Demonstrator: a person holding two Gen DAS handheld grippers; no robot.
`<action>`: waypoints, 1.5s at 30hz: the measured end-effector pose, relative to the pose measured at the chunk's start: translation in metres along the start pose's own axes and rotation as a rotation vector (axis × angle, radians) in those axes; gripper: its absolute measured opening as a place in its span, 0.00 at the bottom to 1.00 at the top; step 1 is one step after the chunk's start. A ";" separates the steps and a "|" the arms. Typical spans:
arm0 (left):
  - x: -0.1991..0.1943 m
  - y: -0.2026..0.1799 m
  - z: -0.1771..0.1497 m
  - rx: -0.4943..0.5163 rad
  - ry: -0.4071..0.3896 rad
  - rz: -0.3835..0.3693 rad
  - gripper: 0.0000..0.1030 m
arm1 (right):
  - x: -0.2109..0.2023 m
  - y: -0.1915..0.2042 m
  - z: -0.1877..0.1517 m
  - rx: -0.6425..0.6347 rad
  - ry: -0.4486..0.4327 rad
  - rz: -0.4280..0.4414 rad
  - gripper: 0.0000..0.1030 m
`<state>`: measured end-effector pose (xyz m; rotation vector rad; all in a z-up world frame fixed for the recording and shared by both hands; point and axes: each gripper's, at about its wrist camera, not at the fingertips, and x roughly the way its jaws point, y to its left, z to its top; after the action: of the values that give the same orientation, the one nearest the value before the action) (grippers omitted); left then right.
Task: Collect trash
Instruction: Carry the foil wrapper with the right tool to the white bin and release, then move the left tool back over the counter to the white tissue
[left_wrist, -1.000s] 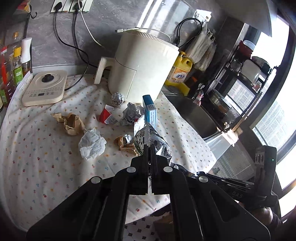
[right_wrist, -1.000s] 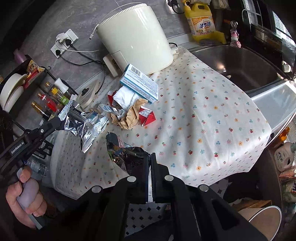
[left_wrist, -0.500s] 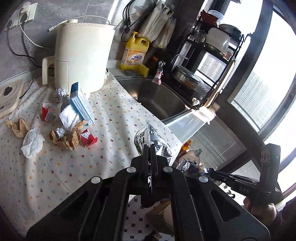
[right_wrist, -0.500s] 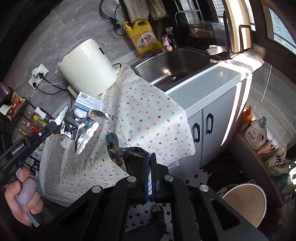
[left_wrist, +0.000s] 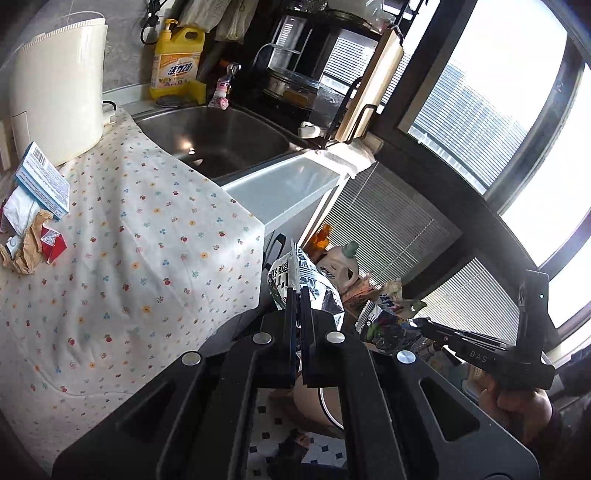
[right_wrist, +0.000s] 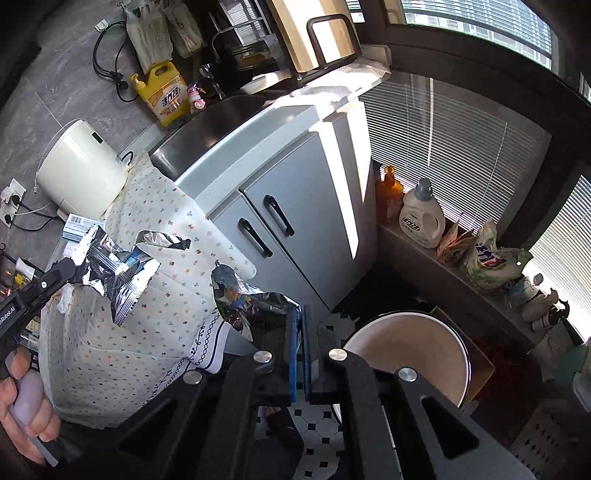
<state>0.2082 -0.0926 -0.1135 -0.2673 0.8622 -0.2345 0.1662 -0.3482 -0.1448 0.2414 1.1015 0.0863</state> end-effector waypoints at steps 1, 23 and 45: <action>0.007 -0.007 -0.003 0.005 0.015 -0.010 0.03 | 0.001 -0.010 -0.003 0.009 0.007 -0.015 0.03; 0.110 -0.124 -0.076 0.093 0.241 -0.146 0.03 | -0.016 -0.149 -0.056 0.169 0.097 -0.197 0.57; 0.086 -0.099 -0.046 0.121 0.194 -0.066 0.85 | -0.045 -0.114 -0.031 0.178 -0.041 -0.187 0.92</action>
<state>0.2174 -0.2181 -0.1712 -0.1621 1.0274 -0.3772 0.1125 -0.4624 -0.1460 0.2971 1.0867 -0.1830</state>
